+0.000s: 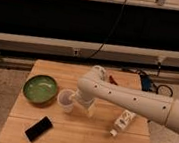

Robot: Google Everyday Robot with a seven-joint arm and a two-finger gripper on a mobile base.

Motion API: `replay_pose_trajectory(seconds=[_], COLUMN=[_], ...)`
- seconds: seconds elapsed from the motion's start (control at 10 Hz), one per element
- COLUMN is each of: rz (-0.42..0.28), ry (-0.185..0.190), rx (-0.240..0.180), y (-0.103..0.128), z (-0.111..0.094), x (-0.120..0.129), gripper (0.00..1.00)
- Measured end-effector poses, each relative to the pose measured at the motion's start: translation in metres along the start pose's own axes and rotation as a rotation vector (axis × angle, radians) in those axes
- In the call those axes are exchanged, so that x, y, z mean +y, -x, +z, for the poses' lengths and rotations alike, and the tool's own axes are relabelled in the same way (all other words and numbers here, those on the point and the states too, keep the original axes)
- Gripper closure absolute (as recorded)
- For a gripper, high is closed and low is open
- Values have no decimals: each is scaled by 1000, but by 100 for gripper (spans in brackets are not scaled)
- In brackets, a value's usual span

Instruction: Pick up the ceramic cup

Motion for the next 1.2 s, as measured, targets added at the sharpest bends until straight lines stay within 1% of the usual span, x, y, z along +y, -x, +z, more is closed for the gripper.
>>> replay_pose_trajectory(seconds=[1.2], rz=[-21], ry=[-9], rx=[-15], y=[-4], z=[3], x=[-3], gripper=[20])
